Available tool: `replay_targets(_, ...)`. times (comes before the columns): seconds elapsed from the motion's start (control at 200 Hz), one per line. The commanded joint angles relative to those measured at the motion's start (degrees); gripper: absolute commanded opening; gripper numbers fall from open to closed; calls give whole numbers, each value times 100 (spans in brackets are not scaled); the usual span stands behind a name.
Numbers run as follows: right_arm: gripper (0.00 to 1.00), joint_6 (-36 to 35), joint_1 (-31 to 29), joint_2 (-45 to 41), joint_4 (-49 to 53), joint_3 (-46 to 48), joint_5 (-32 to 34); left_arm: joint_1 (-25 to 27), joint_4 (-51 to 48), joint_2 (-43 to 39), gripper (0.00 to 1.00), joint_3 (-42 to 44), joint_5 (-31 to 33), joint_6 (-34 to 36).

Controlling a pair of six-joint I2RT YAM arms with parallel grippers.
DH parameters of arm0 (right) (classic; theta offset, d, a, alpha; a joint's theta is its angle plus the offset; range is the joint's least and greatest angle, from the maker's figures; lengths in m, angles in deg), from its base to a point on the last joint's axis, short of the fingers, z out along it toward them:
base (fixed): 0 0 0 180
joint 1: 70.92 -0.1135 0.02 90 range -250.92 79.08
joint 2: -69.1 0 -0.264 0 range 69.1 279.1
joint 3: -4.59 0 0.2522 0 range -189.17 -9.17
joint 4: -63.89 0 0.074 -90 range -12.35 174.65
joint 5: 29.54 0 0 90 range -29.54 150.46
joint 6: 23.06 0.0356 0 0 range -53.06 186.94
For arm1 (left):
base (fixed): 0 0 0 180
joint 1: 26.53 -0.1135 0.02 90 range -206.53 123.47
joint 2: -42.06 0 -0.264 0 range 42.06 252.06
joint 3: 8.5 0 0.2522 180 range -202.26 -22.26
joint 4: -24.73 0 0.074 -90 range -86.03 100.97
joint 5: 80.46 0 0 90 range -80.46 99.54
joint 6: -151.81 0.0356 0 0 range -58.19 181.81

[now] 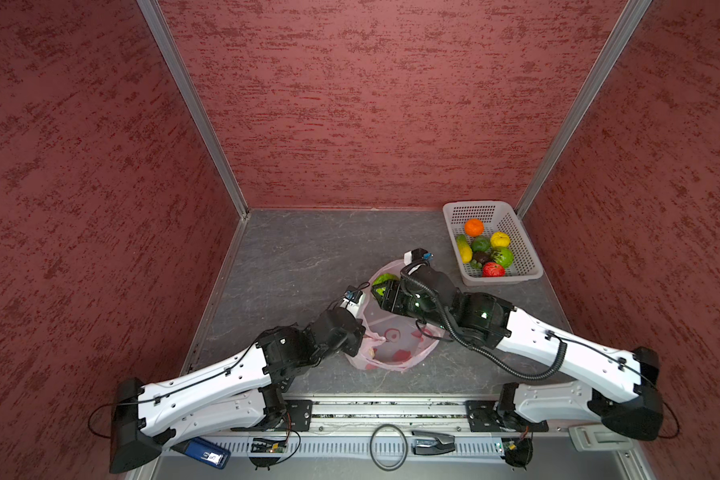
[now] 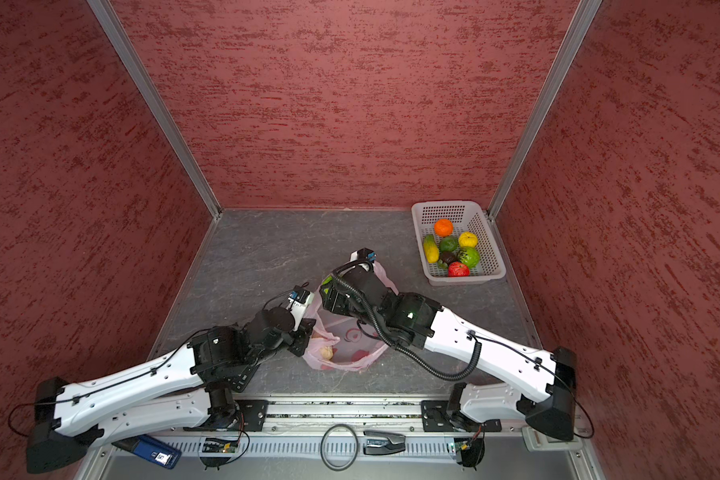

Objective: Untie the knot of the plastic bag and take out the fruit
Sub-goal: 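Lift the custard apple out and carry it to the white basket, then open the right gripper to drop the custard apple into the basket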

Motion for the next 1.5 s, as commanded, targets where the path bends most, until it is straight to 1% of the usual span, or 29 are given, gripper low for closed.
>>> replay_targets(0.0, 49, -191, 363, -220, 222, -157, 231, -28, 71, 26, 0, -20, -19, 104)
replay_targets(0.125, 49, -483, 1119, -469, 221, -40, 33, -28, 87, 38, 0, -52, -20, 108)
replay_targets(0.361, 50, -1185, 2970, -726, -74, 453, -543, -20, 104, 141, 0, -119, -59, 99)
replay_targets(0.546, 50, -1643, 4273, -485, -586, 671, -988, -20, 91, 195, 0, -169, -90, 97)
replay_targets(0.716, 51, -1930, 5097, 40, -1052, 595, -1308, -15, 87, 196, 0, -189, -108, 91)
replay_targets(0.987, 51, -2244, 5893, 1144, -1721, 211, -1582, 3, 144, 256, 0, -201, -151, 57)
replay_targets(1.017, 52, -2275, 5947, 1423, -1790, 161, -1580, 5, 138, 272, 0, -208, -155, 56)
replay_targets(1.122, 52, -2338, 6125, 1977, -2062, -44, -1645, 9, 114, 311, 0, -226, -160, 38)
replay_targets(1.358, 53, -2527, 6344, 3453, -2032, -1156, -1766, 11, 74, 362, 0, -237, -169, 12)
replay_targets(1.498, 53, -2530, 6427, 4142, -2017, -1718, -1756, 47, 0, 387, 0, -294, -111, -44)
